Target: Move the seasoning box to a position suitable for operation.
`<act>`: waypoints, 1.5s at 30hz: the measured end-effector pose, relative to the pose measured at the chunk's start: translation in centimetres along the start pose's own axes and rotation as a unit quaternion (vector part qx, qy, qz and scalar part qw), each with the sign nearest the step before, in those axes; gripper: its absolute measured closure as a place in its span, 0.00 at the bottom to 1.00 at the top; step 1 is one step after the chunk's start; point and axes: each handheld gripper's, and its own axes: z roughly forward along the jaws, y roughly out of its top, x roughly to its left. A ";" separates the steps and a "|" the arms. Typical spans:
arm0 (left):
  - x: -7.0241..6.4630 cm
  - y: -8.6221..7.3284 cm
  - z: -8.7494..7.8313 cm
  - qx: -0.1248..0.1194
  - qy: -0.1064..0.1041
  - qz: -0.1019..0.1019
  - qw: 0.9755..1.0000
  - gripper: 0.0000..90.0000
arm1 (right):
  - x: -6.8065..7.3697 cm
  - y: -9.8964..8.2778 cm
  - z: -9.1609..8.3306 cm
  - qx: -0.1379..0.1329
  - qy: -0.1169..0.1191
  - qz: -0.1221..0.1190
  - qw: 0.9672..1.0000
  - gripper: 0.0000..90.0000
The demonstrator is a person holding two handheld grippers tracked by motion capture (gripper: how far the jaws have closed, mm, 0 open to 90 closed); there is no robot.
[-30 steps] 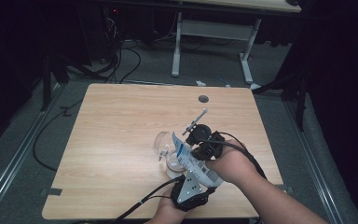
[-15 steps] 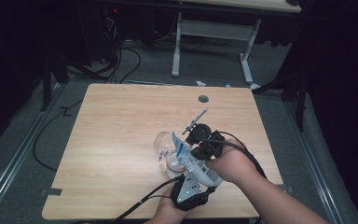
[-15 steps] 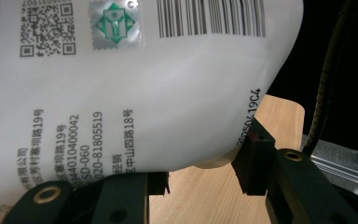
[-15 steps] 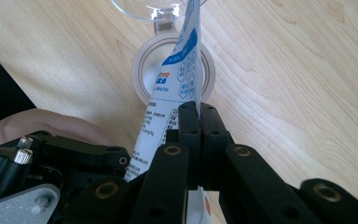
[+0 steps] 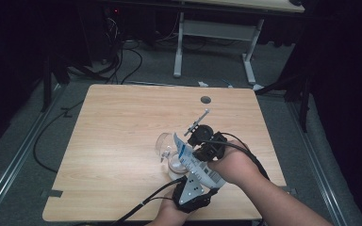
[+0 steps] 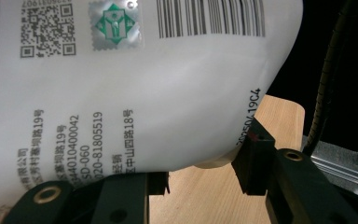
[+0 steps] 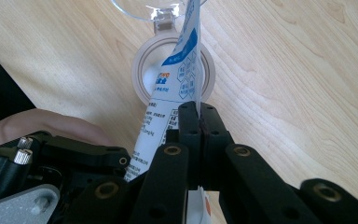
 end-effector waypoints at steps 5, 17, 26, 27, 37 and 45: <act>0.0 0.0 0.0 0.000 -0.001 0.000 1.000 0.69 | 0.0 0.0 0.0 -0.001 0.001 0.000 1.000 1.00; 0.1 0.1 0.0 -0.002 0.001 -0.001 1.000 0.69 | 0.0 0.1 0.0 -0.001 -0.001 -0.001 1.000 1.00; 0.2 0.3 -0.1 -0.003 0.002 0.000 1.000 0.69 | 0.0 0.3 -0.2 -0.002 -0.002 -0.004 1.000 1.00; 0.2 0.3 -0.1 -0.003 0.003 0.000 1.000 0.69 | 0.0 0.3 -0.2 -0.002 -0.001 -0.004 1.000 1.00; 0.3 0.3 -0.2 -0.004 0.007 -0.001 1.000 0.69 | 0.1 0.7 -0.1 0.000 -0.001 -0.007 1.000 1.00; 0.4 0.4 -0.2 -0.005 0.006 -0.003 1.000 0.68 | 0.1 0.9 -0.1 0.001 -0.002 -0.009 1.000 1.00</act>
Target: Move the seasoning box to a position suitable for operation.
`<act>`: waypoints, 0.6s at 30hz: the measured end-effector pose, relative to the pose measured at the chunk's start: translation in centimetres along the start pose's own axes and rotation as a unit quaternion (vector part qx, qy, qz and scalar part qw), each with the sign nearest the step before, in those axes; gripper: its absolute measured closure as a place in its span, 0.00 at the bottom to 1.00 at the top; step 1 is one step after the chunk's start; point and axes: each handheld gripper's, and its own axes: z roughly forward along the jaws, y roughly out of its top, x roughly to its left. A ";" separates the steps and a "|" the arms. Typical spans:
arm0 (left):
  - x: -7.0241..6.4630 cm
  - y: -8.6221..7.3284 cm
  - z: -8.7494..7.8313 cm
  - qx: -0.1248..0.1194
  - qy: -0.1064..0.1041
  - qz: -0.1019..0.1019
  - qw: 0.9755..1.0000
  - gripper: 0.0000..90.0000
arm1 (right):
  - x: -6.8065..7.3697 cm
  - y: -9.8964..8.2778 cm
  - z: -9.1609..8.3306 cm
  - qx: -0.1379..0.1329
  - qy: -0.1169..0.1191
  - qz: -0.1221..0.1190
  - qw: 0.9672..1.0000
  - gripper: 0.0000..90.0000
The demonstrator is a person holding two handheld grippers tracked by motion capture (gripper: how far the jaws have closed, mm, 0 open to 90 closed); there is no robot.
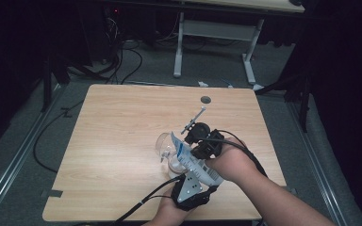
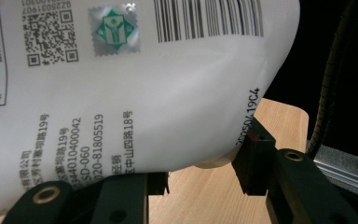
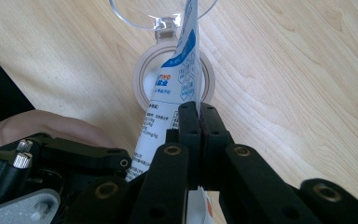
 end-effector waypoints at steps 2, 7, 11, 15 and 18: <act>0.0 0.0 0.0 0.000 0.000 0.000 1.000 0.68 | 0.0 0.0 0.0 0.000 0.000 0.000 1.000 1.00; 0.0 0.0 0.0 0.000 -0.001 -0.001 1.000 0.68 | 0.0 0.0 0.1 0.001 -0.001 -0.001 1.000 1.00; -0.1 0.0 0.0 0.000 -0.002 -0.001 1.000 0.68 | 0.0 -0.1 0.0 -0.001 0.000 0.000 1.000 1.00; -0.1 0.0 0.0 -0.001 -0.003 -0.002 1.000 0.68 | 0.0 -0.2 0.1 -0.002 0.000 -0.001 1.000 1.00; -0.1 -0.1 0.1 0.000 -0.004 -0.004 1.000 0.68 | 0.0 -0.2 0.1 -0.002 0.000 -0.001 1.000 1.00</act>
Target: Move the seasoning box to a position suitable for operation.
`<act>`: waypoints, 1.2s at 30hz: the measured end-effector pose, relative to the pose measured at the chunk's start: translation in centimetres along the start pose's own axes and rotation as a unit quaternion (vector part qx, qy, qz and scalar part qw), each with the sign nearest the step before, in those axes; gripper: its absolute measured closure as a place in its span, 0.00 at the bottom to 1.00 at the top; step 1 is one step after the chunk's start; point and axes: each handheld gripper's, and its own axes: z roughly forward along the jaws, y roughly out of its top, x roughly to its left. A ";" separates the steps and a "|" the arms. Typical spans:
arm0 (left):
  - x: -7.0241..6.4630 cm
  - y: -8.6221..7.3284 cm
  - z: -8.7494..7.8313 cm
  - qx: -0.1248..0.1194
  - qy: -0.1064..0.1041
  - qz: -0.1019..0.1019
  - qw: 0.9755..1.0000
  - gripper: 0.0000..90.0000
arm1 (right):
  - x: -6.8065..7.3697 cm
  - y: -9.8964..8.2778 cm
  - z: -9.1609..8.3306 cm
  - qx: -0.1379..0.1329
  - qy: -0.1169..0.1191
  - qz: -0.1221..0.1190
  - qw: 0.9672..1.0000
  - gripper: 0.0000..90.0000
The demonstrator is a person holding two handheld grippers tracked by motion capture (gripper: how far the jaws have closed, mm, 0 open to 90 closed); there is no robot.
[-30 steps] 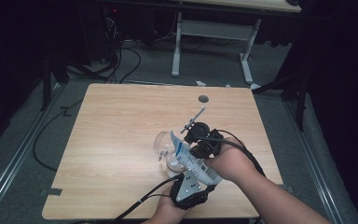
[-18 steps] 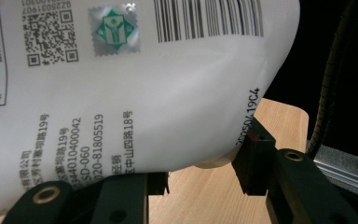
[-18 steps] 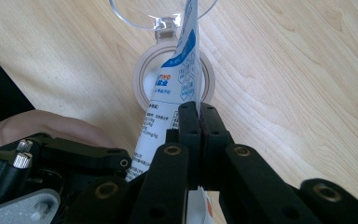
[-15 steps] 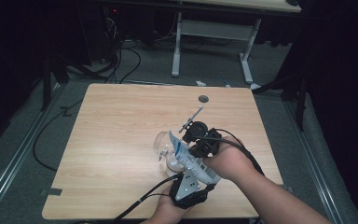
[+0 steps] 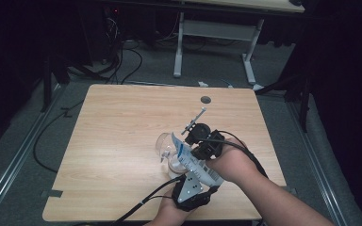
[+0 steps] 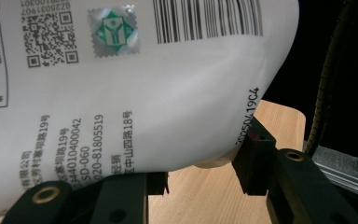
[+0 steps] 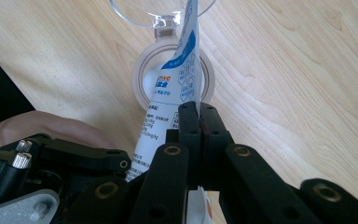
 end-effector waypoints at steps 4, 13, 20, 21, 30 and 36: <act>0.0 0.0 0.0 0.000 -0.001 -0.002 1.000 0.68 | 0.0 0.0 0.1 0.002 -0.002 0.000 1.000 1.00; 0.0 -0.1 0.1 -0.003 -0.002 -0.005 1.000 0.68 | 0.0 0.0 0.2 0.002 0.000 -0.002 1.000 1.00; 0.0 0.0 0.1 -0.004 -0.003 -0.006 1.000 0.68 | 0.0 0.0 0.2 0.001 0.000 -0.002 1.000 1.00; 0.0 0.0 0.1 -0.004 -0.003 -0.007 1.000 0.68 | 0.0 0.1 0.2 0.001 0.000 -0.002 1.000 1.00; 0.0 0.0 0.0 -0.004 -0.004 -0.007 1.000 0.68 | -0.1 0.1 0.3 0.000 0.002 -0.001 1.000 1.00; 0.0 0.0 0.0 -0.007 -0.002 -0.007 1.000 0.68 | 0.0 0.1 0.2 0.001 0.000 -0.001 1.000 1.00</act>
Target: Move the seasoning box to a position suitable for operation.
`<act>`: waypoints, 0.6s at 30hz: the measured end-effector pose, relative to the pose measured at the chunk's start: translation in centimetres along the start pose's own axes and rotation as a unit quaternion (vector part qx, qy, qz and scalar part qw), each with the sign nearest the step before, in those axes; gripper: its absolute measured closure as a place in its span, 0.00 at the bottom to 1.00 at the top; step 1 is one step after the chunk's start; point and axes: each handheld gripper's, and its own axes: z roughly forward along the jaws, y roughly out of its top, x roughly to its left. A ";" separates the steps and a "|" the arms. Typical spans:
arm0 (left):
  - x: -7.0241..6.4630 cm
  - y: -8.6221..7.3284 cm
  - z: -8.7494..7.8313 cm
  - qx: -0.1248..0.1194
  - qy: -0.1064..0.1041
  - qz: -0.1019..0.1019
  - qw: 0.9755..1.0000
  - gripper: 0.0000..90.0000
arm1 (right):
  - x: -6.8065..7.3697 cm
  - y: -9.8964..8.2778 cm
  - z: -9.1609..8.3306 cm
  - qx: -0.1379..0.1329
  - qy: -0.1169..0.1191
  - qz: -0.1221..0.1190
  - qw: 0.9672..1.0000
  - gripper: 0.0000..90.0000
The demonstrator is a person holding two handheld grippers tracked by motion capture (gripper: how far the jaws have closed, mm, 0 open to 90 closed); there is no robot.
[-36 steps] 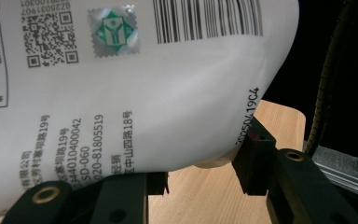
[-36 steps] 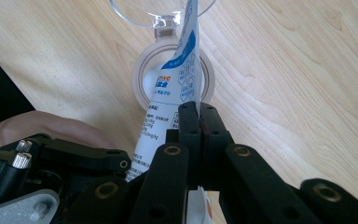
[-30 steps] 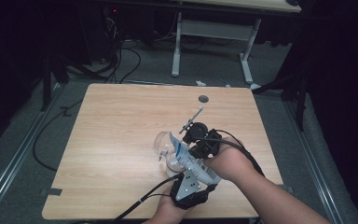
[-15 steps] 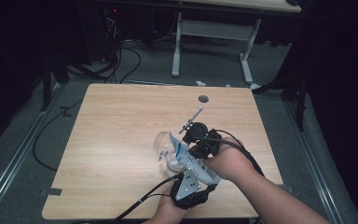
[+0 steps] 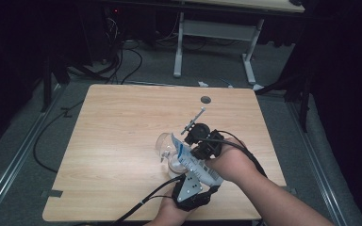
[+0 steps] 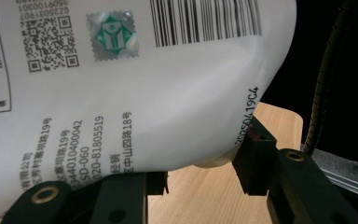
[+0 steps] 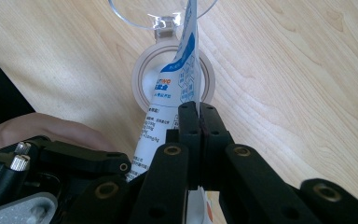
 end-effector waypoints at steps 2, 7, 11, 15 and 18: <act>0.0 0.0 0.0 -0.001 0.001 0.000 1.000 0.68 | 0.0 0.0 0.0 0.000 0.000 -0.001 1.000 1.00; 0.0 0.0 -0.1 -0.002 0.001 -0.001 1.000 0.68 | 0.1 0.1 0.0 0.000 -0.001 -0.003 1.000 1.00; 0.0 0.0 -0.1 -0.002 0.002 0.000 1.000 0.68 | 0.1 0.1 0.0 0.000 -0.001 -0.003 1.000 1.00; 0.0 0.1 -0.1 -0.003 0.000 -0.001 1.000 0.68 | 0.1 0.2 -0.1 0.000 -0.002 -0.004 1.000 1.00; 0.0 0.1 -0.1 -0.005 -0.001 0.001 1.000 0.67 | 0.2 0.3 -0.1 0.001 -0.004 -0.006 1.000 1.00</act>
